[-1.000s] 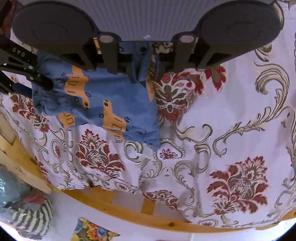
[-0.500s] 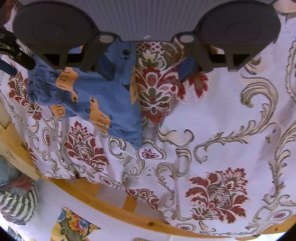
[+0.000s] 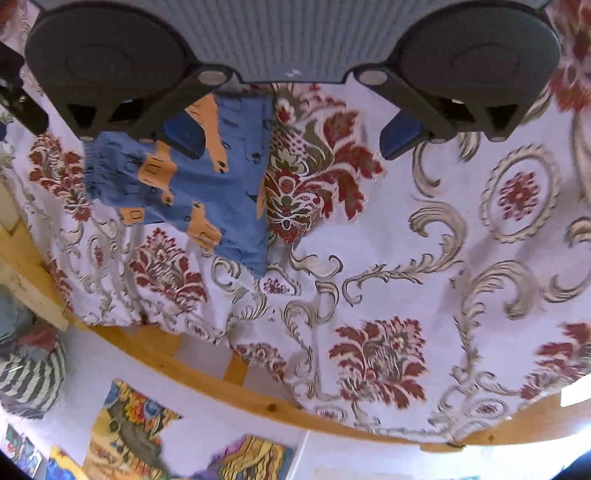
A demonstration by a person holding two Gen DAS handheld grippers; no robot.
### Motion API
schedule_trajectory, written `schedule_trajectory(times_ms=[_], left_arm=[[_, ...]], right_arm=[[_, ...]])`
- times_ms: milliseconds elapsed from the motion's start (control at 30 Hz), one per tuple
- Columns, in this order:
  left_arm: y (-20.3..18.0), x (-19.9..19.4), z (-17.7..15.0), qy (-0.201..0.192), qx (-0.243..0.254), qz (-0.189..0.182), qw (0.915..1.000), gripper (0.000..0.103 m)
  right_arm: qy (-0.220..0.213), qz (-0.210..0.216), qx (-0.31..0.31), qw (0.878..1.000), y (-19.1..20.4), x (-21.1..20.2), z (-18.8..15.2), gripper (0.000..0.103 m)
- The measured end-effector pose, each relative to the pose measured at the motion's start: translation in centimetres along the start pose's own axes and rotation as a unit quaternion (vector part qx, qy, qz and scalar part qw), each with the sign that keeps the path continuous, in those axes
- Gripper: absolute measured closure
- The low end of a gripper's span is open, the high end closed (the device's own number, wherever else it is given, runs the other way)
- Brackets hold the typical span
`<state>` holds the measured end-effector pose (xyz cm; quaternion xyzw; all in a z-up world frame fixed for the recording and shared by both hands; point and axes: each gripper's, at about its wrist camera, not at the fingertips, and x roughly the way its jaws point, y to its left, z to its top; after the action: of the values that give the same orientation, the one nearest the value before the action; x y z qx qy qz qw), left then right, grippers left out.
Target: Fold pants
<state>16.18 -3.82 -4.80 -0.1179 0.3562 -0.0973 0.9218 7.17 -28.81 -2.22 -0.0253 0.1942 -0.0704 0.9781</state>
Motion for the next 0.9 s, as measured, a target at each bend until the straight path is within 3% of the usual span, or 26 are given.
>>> schedule_trajectory(times_ms=[333, 500, 900], left_arm=[[-1.4, -7.0, -2.2, -0.046, 0.074, 0.013, 0.9961, 0.0], [-0.6, -9.5, -3.5, -0.05, 0.072, 0.015, 0.9961, 0.0], [-1.5, -11.2, -5.3, -0.046, 0.106, 0.007, 0.9933, 0.0]], right_arm=[[-0.017, 0.013, 0.037, 0.999, 1.5, -5.5, -0.2, 0.001], [-0.014, 0.011, 0.053, 0.998, 1.9, -8.1, -0.9, 0.001], [-0.002, 0.005, 0.065, 0.998, 2.4, -10.4, -1.7, 0.001]])
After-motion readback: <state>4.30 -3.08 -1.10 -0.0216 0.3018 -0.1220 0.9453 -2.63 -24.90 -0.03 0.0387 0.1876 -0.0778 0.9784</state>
